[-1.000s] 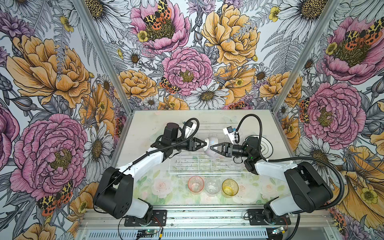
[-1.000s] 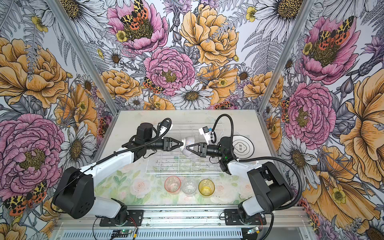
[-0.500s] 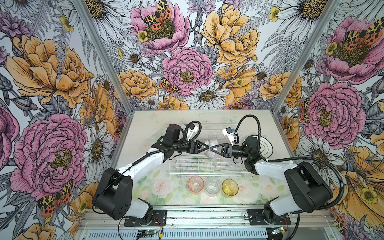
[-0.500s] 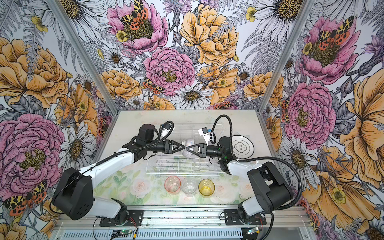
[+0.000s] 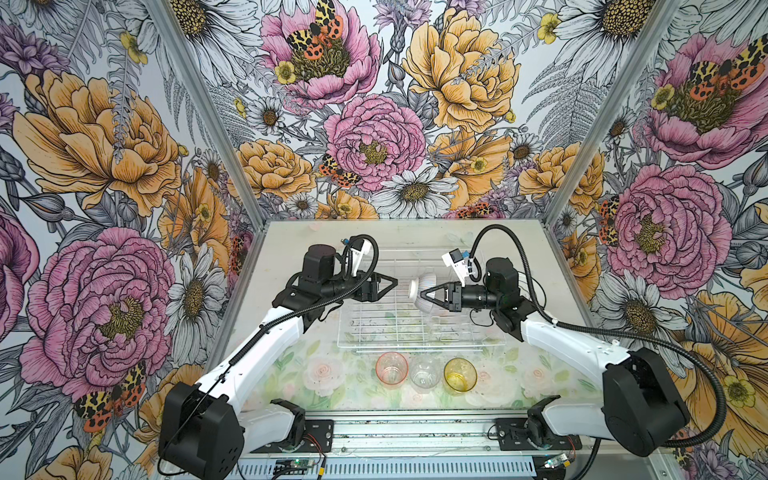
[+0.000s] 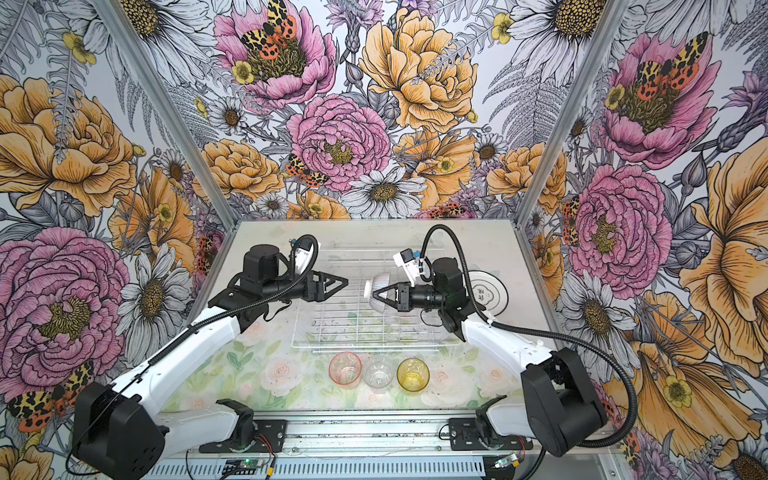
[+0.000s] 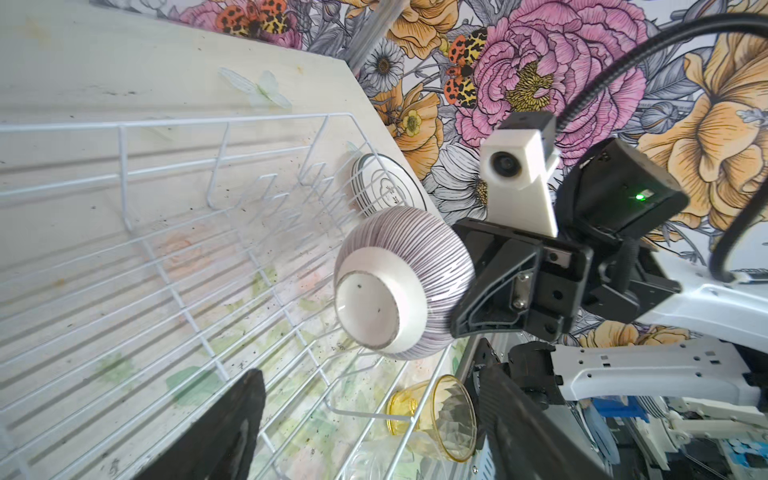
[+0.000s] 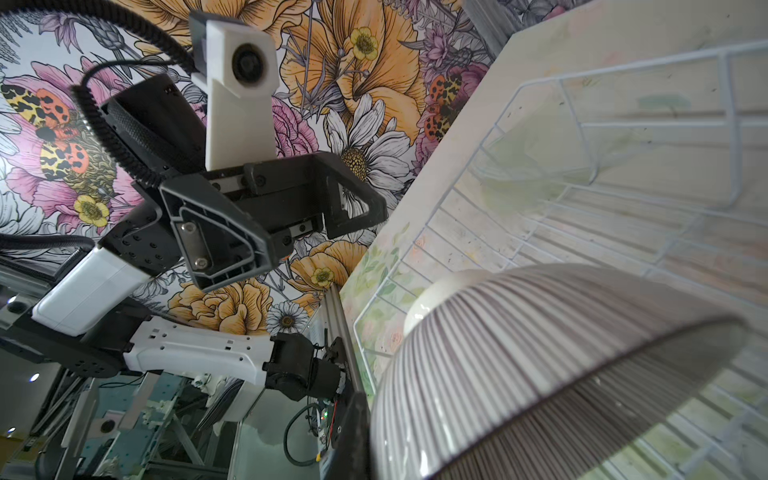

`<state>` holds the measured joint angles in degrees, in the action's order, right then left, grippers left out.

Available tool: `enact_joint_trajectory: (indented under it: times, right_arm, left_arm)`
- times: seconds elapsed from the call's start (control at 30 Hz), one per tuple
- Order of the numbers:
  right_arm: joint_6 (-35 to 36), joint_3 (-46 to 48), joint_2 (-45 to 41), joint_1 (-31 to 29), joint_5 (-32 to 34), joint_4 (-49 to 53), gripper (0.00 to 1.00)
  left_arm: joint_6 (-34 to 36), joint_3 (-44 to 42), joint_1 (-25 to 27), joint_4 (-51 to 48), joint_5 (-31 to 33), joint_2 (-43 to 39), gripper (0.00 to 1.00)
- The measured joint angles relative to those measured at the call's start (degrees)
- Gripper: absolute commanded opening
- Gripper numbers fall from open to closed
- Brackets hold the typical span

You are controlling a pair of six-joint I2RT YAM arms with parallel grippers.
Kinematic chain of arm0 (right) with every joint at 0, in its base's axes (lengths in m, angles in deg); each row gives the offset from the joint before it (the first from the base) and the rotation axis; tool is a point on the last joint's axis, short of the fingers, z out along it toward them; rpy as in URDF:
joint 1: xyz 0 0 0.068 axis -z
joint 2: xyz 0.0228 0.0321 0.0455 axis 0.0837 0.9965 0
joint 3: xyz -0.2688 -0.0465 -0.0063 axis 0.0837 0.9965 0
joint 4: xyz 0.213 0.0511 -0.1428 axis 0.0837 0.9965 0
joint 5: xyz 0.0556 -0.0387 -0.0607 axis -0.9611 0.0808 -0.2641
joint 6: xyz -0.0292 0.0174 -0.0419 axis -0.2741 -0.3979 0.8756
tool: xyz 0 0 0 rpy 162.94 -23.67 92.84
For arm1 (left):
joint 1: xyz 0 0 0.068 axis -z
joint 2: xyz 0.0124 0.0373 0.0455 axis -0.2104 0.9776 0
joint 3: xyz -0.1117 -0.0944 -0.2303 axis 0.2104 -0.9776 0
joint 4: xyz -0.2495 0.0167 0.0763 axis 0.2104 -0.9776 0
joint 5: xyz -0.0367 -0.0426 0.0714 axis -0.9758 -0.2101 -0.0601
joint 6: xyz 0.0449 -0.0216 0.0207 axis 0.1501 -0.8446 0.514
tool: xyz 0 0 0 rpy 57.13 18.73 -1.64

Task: Unload the mixed dishes from the dish rack
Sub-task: 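Open and withdraw the left gripper while the right gripper pulls the bowl away, then carry the bowl down toward the table beside the pink glass with the right gripper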

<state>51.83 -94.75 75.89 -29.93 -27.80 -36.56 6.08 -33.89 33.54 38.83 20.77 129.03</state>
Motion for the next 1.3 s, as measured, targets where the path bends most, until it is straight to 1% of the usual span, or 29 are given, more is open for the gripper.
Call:
enact_joint_trajectory:
  times: [0.1, 0.23, 0.37, 0.5, 0.63, 0.73, 0.9, 1.0, 1.1, 1.3]
  right_arm:
    - [5.2, -2.8, -3.0, -0.6, 2.5, 7.3, 0.00]
    - [9.4, -3.9, -5.3, -1.3, 6.1, 14.3, 0.00]
    - [13.1, -5.2, -6.1, -2.9, 11.6, 21.9, 0.00]
    - [17.2, -8.5, -6.7, -5.3, 18.4, 29.9, 0.00]
    - [21.2, -12.6, -7.5, -8.7, 27.1, 36.1, 0.00]
    - [23.9, -15.3, -7.8, -12.2, 34.8, 39.7, 0.00]
    - [28.5, -19.2, -7.3, -20.1, 50.4, 45.7, 0.00]
    - [31.1, -21.5, -5.6, -24.6, 58.4, 48.1, 0.00]
    - [33.4, -22.6, -4.2, -28.0, 64.5, 49.2, 0.00]
    - [37.9, -22.6, -3.5, -34.8, 73.7, 50.5, 0.00]
  left_arm:
    - [0.9, 0.4, -0.8, -2.1, 2.3, -1.7, 0.83]
    - [1.1, 0.4, -2.1, -3.6, 4.2, -3.2, 0.83]
    - [1.6, 0.4, -3.6, -4.9, 5.8, -4.0, 0.83]
    - [2.1, 0.4, -4.6, -6.2, 6.8, -5.0, 0.83]
    - [2.6, 0.4, -5.2, -7.1, 7.6, -6.0, 0.83]
    - [3.0, 0.4, -5.8, -7.9, 7.9, -6.3, 0.83]
    - [3.7, 0.4, -6.7, -8.9, 8.3, -6.3, 0.83]
    - [4.0, 0.4, -7.5, -9.2, 8.7, -6.0, 0.83]
    - [4.1, 0.4, -8.3, -9.2, 9.0, -5.2, 0.83]
    - [4.6, 0.4, -9.6, -9.4, 9.3, -4.1, 0.83]
